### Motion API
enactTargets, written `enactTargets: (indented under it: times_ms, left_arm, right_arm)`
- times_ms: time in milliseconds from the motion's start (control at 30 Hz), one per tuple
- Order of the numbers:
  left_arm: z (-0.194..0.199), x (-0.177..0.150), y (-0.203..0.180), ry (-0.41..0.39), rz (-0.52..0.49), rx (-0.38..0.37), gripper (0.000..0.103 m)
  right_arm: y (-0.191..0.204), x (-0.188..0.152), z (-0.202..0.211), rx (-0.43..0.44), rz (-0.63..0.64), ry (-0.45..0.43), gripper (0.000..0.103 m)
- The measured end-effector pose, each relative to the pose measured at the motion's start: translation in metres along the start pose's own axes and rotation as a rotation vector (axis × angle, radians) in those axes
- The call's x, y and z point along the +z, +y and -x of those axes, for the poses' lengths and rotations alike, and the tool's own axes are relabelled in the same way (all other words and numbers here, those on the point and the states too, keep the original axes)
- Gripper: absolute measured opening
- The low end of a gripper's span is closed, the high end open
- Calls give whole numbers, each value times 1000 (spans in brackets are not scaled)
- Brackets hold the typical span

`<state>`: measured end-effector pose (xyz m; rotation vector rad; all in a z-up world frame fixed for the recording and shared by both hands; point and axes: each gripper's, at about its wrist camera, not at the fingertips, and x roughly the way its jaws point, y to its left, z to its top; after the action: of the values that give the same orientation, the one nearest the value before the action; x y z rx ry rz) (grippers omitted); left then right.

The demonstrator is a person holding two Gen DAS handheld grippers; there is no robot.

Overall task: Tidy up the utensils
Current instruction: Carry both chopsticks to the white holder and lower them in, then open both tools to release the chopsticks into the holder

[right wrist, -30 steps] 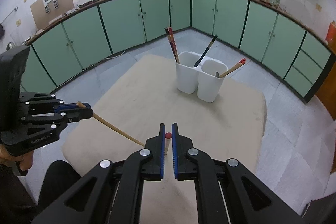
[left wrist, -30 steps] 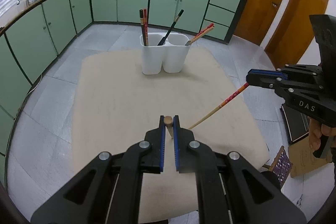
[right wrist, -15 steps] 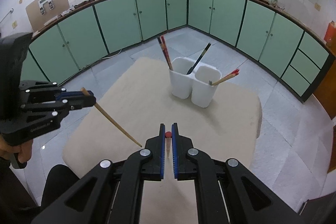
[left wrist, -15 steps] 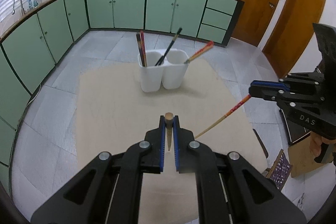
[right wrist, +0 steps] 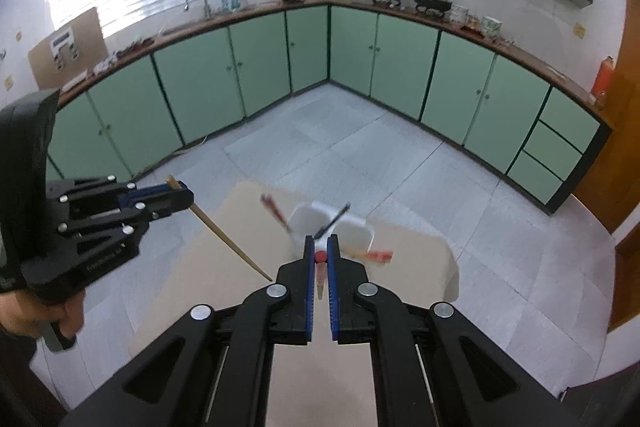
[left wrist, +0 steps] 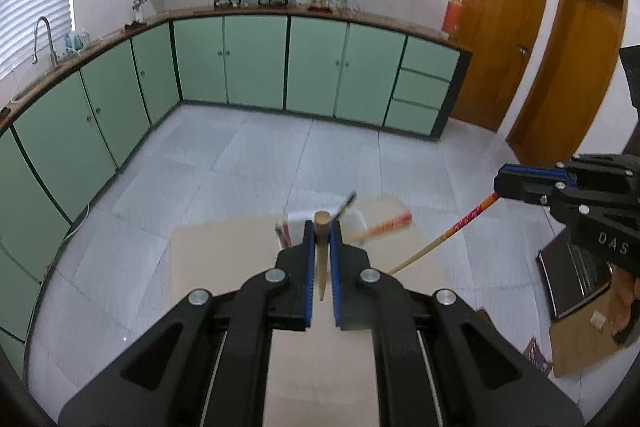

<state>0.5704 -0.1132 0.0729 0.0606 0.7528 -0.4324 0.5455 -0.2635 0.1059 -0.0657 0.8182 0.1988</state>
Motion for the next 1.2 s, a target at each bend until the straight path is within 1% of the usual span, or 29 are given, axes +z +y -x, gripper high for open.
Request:
enactTargets:
  times_ms: [133, 233, 433, 567, 800, 967, 1000, 1033, 1067, 1100, 1133, 1200]
  left_arm:
    - [-9, 29, 0, -38, 17, 6, 6]
    - [-23, 44, -2, -43, 21, 26, 6]
    - [-67, 60, 6, -31, 43, 53, 6]
    - [-99, 61, 17, -16, 57, 60, 6]
    - [-144, 43, 27, 39, 52, 77, 6]
    - [-163, 34, 35, 71, 63, 74, 7]
    - [-165, 32, 36, 72, 63, 76, 8]
    - [-166, 31, 37, 73, 63, 79, 12]
    - [-166, 31, 38, 72, 65, 81, 18]
    - [-167, 30, 39, 72, 65, 85, 22]
    - [-167, 30, 39, 71, 62, 92, 28]
    - [-165, 29, 41, 66, 66, 94, 29]
  right_arm:
    - [-8, 29, -8, -31, -23, -25, 6]
    - [-18, 40, -22, -37, -53, -27, 6]
    - [-37, 46, -65, -46, -102, -6, 6]
    - [-49, 41, -100, -42, -125, 24, 6]
    - [-60, 22, -149, -33, -141, 79, 6]
    - [-65, 9, -173, -2, -159, 116, 7]
    - [-65, 6, -178, 7, -162, 128, 9]
    - [-64, 6, -180, 7, -161, 133, 17]
    - [-63, 4, -181, 0, -153, 133, 20]
    - [-63, 3, -181, -1, -149, 128, 23]
    - [-63, 1, -180, -3, -151, 124, 23]
    - [-66, -1, -177, 2, -161, 116, 23]
